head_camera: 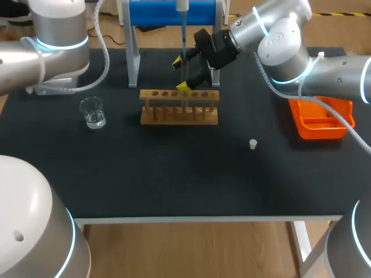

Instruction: Invert the test tube, pick up the pipette, mount the tip to pipette, aspirate from beaker and dispense into the tube, eject the tip, return the pipette, and cap with the stopper.

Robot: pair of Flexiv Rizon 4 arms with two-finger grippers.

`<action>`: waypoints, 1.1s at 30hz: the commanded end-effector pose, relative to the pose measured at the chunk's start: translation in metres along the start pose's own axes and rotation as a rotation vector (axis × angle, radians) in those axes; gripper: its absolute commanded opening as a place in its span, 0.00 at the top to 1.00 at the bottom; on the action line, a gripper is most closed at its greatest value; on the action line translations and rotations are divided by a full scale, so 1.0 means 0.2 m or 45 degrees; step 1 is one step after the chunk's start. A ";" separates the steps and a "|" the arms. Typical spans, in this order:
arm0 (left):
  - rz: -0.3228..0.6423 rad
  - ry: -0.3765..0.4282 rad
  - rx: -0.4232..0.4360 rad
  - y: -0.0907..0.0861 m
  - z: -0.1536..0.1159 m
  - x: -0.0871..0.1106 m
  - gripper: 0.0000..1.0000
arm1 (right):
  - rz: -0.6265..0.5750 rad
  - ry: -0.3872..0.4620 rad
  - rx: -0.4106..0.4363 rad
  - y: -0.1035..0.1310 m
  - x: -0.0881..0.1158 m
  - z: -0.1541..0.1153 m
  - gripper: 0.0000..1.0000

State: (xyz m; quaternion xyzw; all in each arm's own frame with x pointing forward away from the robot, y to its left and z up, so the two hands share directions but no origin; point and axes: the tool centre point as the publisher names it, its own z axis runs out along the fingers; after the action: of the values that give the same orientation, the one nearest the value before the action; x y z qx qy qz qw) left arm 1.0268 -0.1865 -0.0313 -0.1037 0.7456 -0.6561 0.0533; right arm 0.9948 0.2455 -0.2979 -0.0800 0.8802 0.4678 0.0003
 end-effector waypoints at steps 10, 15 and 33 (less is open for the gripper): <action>-0.014 0.010 -0.002 0.00 0.02 0.06 1.00 | 0.000 0.001 0.003 0.00 0.00 0.00 0.00; -0.023 0.000 -0.006 0.01 0.01 0.10 1.00 | 0.000 0.001 0.003 0.00 0.00 0.00 0.00; -0.043 -0.052 -0.033 0.02 -0.03 0.18 1.00 | 0.000 0.001 0.003 0.00 0.00 0.00 0.00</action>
State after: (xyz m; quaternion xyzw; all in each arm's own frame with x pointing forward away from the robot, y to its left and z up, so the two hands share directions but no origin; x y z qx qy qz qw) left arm 0.9948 -0.1902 -0.0342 -0.1272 0.7508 -0.6459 0.0536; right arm 0.9948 0.2455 -0.2979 -0.0800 0.8802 0.4677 0.0003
